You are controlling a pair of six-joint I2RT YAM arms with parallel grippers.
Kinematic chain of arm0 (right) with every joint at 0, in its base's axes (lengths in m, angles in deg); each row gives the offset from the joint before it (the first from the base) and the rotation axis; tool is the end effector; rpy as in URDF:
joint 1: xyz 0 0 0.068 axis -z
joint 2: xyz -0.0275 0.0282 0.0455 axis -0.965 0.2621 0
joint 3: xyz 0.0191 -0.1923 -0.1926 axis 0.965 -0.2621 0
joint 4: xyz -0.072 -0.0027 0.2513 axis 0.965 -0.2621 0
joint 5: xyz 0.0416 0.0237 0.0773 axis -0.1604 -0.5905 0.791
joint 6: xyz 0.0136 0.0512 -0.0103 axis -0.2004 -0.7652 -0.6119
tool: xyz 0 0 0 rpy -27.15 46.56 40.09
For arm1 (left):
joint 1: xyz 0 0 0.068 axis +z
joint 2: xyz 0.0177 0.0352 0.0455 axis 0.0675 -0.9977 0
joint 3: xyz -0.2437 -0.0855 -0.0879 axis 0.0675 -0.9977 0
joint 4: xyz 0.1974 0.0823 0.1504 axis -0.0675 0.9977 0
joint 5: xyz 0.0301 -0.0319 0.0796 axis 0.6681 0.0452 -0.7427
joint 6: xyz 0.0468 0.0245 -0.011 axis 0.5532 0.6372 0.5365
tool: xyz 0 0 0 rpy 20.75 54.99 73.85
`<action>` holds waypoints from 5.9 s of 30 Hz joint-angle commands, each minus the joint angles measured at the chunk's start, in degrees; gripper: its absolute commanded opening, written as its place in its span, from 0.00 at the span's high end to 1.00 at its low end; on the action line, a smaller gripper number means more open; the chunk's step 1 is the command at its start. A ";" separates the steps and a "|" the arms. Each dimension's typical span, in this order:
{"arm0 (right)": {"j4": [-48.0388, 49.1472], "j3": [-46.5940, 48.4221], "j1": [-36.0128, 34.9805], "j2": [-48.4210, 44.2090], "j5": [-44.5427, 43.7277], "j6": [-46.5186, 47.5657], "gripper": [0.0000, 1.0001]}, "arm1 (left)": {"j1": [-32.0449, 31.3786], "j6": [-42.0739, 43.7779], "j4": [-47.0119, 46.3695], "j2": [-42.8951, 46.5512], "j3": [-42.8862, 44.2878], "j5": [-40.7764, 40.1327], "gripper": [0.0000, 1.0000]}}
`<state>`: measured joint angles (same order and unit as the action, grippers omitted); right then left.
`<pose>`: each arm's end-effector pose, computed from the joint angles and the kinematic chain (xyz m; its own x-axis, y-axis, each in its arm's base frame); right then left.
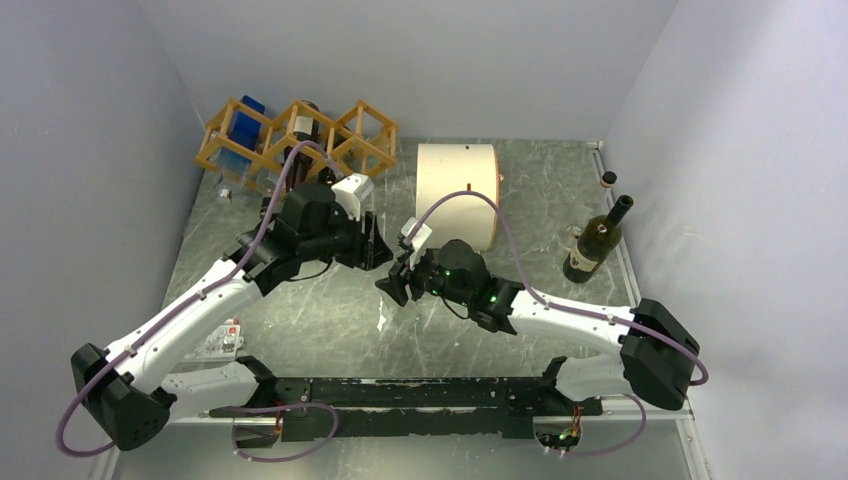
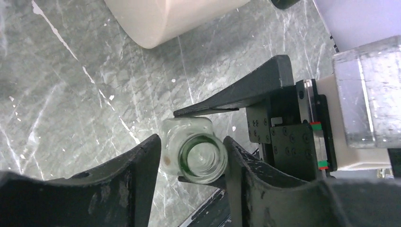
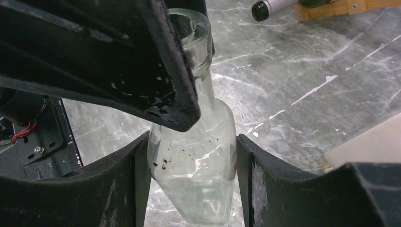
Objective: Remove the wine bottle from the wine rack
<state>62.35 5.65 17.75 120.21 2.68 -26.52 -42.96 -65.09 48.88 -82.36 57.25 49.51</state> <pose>0.1550 0.2427 0.2541 -0.1882 -0.1794 -0.9656 -0.8566 0.5110 0.0720 0.1807 -0.1570 0.3412 -0.6733 0.0599 -0.7369 0.5418 0.7182 -0.4367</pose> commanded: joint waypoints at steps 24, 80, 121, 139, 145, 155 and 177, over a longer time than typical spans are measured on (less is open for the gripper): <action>-9.61 8.59 0.18 2.29 -0.74 0.04 0.06 | -4.07 4.09 2.67 -2.58 7.16 -6.65 0.91; -23.38 8.05 33.75 -16.00 -41.71 -8.61 1.00 | 2.09 26.15 -23.44 18.08 -4.57 -29.20 0.01; 23.49 24.76 48.84 33.48 -23.12 0.73 0.83 | 2.81 27.38 -24.63 18.62 -6.92 -32.18 0.01; 18.62 25.28 48.89 31.96 -22.60 1.25 0.05 | 2.79 27.02 -24.86 17.96 -7.46 -32.88 0.01; 13.14 24.49 48.92 25.22 -20.90 -0.39 0.00 | 2.81 26.86 -24.90 16.83 -7.78 -33.46 0.01; -7.47 19.83 48.62 3.09 -12.92 -8.99 0.00 | 3.61 26.28 -25.03 14.34 -8.33 -35.06 0.01; -22.72 17.16 17.29 -14.55 3.98 -13.55 0.00 | 29.79 9.87 -25.28 1.90 -7.14 -15.22 0.01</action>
<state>41.28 20.97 45.81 102.90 11.93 -39.57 -17.37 -48.61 24.42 -78.20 48.20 26.73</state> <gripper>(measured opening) 0.997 0.987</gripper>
